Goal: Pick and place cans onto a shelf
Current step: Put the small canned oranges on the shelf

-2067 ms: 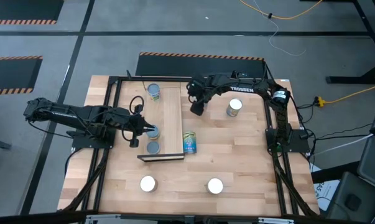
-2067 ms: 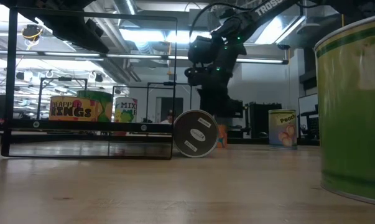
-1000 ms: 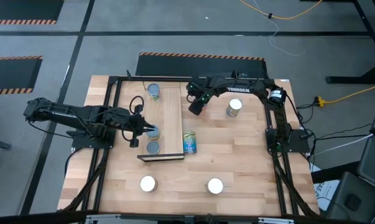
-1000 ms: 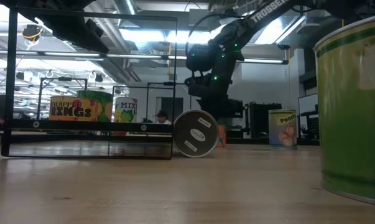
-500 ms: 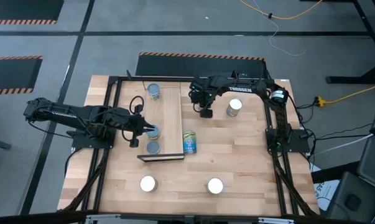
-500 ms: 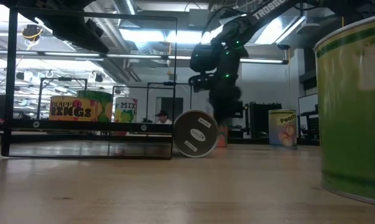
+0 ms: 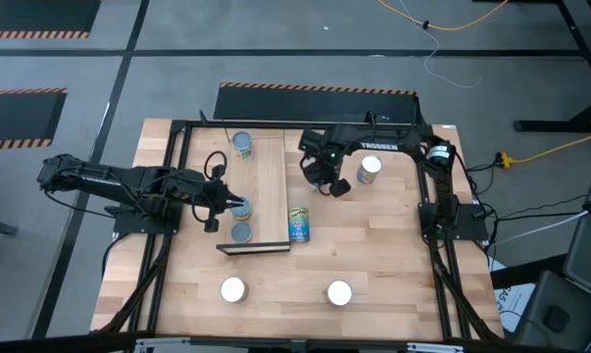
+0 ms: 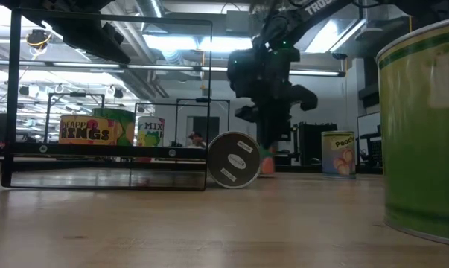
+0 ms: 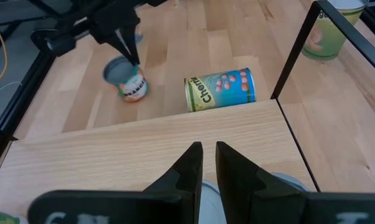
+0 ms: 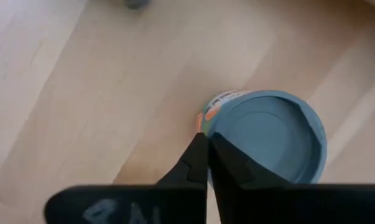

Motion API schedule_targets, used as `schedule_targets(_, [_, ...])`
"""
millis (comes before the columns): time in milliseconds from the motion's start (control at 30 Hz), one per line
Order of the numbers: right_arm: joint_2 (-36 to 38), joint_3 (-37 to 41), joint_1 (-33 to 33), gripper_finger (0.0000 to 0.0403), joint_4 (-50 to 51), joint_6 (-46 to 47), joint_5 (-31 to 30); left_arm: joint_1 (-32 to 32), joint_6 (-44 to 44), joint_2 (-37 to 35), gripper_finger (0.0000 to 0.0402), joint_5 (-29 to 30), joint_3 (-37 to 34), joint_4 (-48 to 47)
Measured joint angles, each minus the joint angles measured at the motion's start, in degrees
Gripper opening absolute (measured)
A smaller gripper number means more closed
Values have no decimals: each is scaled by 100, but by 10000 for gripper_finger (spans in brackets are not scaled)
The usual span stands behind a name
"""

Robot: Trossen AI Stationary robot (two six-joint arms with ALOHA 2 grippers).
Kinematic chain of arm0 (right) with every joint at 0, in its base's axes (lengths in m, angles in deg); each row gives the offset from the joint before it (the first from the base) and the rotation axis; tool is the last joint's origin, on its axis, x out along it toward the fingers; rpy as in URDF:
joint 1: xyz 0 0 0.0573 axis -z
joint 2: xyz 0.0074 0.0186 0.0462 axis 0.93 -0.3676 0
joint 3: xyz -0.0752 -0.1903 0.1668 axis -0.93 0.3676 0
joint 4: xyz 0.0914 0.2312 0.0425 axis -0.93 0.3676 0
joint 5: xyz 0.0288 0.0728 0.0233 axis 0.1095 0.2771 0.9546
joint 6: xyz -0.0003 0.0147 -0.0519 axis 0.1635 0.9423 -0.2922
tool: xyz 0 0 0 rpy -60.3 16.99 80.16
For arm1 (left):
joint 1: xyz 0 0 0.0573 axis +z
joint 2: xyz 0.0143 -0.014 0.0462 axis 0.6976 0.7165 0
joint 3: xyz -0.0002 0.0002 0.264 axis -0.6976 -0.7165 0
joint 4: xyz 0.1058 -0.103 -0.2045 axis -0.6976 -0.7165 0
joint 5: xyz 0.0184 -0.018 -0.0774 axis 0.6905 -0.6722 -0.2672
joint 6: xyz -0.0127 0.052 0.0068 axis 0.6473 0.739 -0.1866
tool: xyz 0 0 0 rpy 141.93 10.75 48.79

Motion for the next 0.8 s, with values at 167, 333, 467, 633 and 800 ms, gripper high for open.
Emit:
schedule_targets(167, [4, -2, -100, 25, -80, -306, -2, 0, 0, 0, 39, -2, 0, -1])
schedule_targets(333, [11, -10, -113, 32, -234, -307, -499, 0, 0, 0, 39, 0, 0, -1])
schedule_targets(467, [11, -10, -111, 33, -226, -307, -656, 0, 0, 0, 39, 0, 0, -1])
schedule_targets(633, [13, -12, -113, 34, -232, -305, -657, 0, 0, -1, 39, 0, 0, -1])
schedule_targets(800, [13, -12, -113, 35, -275, -305, -657, 0, 0, 0, 39, 0, 0, -1])
